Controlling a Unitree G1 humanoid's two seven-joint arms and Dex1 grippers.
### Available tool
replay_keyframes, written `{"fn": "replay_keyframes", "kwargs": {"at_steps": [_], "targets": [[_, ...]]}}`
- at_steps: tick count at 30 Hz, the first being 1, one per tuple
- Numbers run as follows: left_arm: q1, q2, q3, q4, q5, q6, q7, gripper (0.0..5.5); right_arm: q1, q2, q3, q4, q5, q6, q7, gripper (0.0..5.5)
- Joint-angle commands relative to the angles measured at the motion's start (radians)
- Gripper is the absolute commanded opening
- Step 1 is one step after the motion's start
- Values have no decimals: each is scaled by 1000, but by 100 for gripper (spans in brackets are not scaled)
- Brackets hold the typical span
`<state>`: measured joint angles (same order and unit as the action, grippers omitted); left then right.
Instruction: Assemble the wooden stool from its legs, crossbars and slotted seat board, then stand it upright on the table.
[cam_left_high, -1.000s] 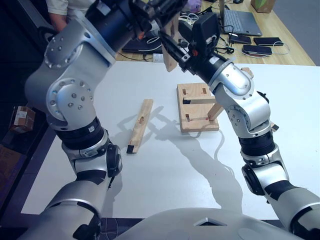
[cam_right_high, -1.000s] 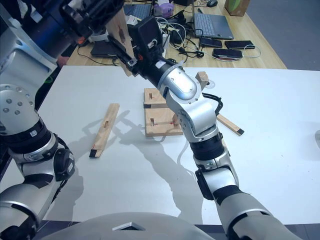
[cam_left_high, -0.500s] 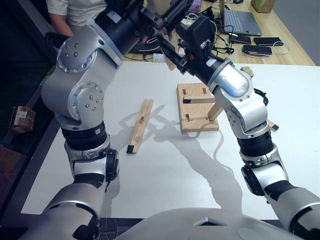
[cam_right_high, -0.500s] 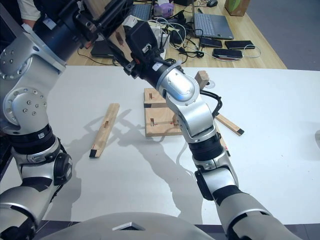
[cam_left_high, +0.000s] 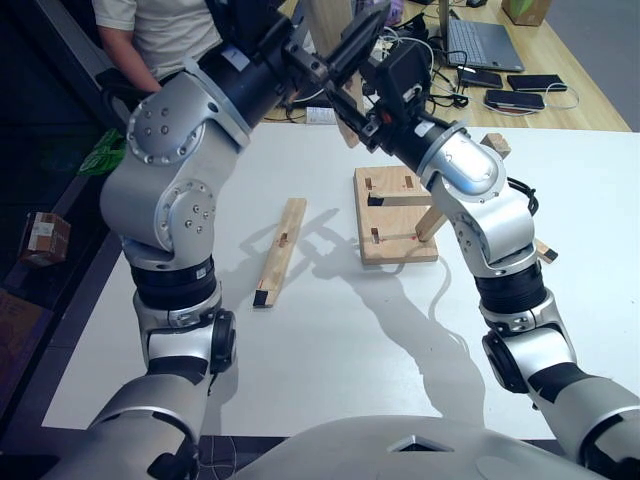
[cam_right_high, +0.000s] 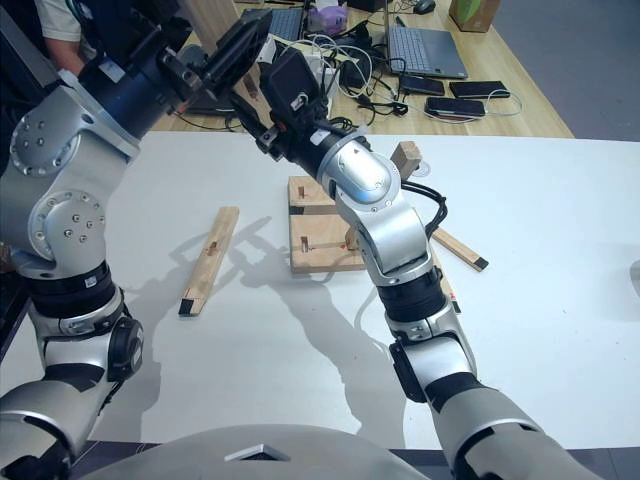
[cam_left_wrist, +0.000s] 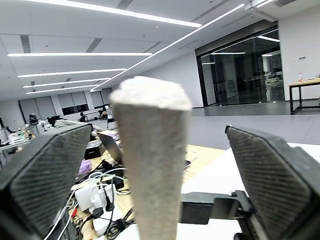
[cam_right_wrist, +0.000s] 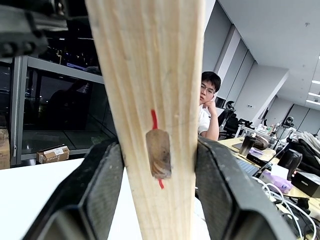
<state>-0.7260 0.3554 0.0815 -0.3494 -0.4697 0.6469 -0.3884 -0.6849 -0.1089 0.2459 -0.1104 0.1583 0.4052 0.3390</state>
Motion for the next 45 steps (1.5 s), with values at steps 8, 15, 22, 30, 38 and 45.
{"fn": "replay_keyframes", "kwargs": {"at_steps": [8, 15, 22, 30, 38, 45], "targets": [[-29, -11, 0, 89, 51, -75, 40, 481, -10, 36, -45, 38, -15, -6, -12, 205], [35, -43, -50, 79, 97, -139, 38, 481, 4, 61, -58, 70, -24, -21, -39, 205], [22, -54, -69, 108, 116, -166, 22, 481, 3, 70, -60, 84, -31, -31, -35, 205], [15, -53, -69, 133, 143, -192, 21, 481, -1, 75, -59, 96, -36, -41, -33, 205], [-2, -62, -72, 155, 150, -207, 13, 481, -2, 76, -57, 97, -39, -43, -32, 205], [-5, -80, -47, 139, 141, -175, 57, 481, -8, 88, -77, 107, -45, -48, -69, 205]]}}
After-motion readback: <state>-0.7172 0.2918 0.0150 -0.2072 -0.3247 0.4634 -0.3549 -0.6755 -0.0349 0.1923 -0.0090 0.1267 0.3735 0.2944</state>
